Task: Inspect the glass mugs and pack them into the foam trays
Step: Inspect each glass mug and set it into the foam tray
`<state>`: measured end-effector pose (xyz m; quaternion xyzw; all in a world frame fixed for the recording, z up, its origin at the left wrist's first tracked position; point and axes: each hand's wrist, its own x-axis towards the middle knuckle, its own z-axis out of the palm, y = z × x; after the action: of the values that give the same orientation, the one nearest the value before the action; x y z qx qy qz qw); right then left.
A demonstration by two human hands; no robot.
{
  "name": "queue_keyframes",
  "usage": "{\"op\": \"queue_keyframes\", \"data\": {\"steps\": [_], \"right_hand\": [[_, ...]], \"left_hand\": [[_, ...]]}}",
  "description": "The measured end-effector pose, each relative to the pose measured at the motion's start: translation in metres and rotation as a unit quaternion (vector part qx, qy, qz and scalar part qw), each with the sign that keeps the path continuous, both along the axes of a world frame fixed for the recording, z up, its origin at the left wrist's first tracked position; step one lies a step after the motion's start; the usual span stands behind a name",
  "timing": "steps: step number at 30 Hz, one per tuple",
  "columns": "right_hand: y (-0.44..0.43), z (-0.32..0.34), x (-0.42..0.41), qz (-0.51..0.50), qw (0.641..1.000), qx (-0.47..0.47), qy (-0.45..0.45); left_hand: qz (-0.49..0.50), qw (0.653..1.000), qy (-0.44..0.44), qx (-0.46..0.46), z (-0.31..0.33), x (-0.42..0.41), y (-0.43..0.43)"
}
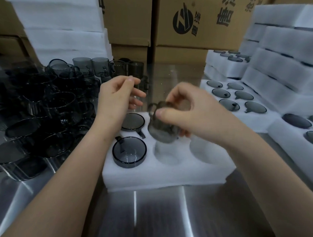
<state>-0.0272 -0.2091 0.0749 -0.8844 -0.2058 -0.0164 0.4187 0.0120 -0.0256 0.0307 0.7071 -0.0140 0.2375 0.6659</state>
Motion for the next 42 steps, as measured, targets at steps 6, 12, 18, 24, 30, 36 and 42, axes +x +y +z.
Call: {"op": "queue_keyframes", "data": {"steps": [6, 12, 18, 24, 30, 36, 42], "right_hand": [[-0.005, 0.002, -0.024, 0.034, 0.987, -0.16, 0.0], [0.001, 0.003, -0.025, 0.073, 0.96, -0.272, -0.01], [0.005, -0.026, -0.038, 0.091, 0.925, -0.349, -0.119], [0.003, -0.038, -0.034, 0.114, 0.916, -0.375, -0.085], [0.003, -0.037, -0.029, 0.12, 0.929, -0.34, -0.083], [-0.005, -0.019, 0.003, 0.054, 0.992, -0.091, -0.072], [-0.002, -0.033, 0.031, -0.01, 0.994, -0.02, -0.11]], "left_hand": [[0.005, 1.0, 0.022, 0.016, 0.0, -0.001, 0.0], [0.005, 0.999, 0.028, 0.017, 0.0, -0.001, 0.0], [0.007, 0.999, 0.031, 0.035, -0.001, 0.0, -0.002], [0.02, 0.997, 0.033, 0.07, 0.0, 0.0, -0.003], [0.049, 0.972, 0.032, 0.226, -0.001, 0.0, -0.009], [0.072, 0.926, 0.05, 0.367, -0.001, -0.004, -0.009], [0.208, 0.875, 0.095, 0.426, 0.007, -0.014, 0.004]]}}
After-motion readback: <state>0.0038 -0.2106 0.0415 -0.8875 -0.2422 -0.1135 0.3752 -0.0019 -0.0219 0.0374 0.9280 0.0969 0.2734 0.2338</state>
